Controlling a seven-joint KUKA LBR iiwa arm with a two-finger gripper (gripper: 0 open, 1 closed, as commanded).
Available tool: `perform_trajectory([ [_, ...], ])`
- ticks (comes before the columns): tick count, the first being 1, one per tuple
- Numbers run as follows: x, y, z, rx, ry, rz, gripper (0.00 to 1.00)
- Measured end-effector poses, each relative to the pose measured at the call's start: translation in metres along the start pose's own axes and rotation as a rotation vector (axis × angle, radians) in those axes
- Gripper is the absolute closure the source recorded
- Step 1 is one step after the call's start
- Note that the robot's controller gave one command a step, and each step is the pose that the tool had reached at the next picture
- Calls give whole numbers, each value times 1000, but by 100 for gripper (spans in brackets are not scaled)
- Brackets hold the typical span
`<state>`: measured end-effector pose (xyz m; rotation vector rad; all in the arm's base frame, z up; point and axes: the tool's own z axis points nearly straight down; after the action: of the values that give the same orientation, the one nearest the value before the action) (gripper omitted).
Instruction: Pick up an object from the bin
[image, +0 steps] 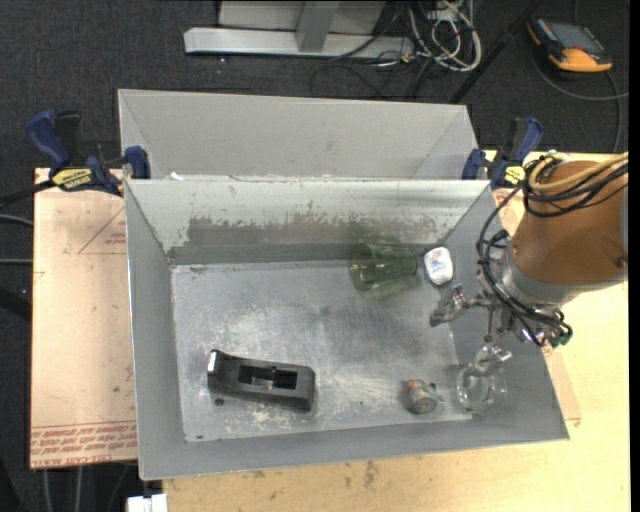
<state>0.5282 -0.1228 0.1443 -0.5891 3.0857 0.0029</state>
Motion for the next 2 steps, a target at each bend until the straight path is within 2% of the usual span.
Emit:
perform_trajectory([
  [1,21,50,49,11,-8,-241,100],
  [2,21,50,49,12,-8,-242,100],
])
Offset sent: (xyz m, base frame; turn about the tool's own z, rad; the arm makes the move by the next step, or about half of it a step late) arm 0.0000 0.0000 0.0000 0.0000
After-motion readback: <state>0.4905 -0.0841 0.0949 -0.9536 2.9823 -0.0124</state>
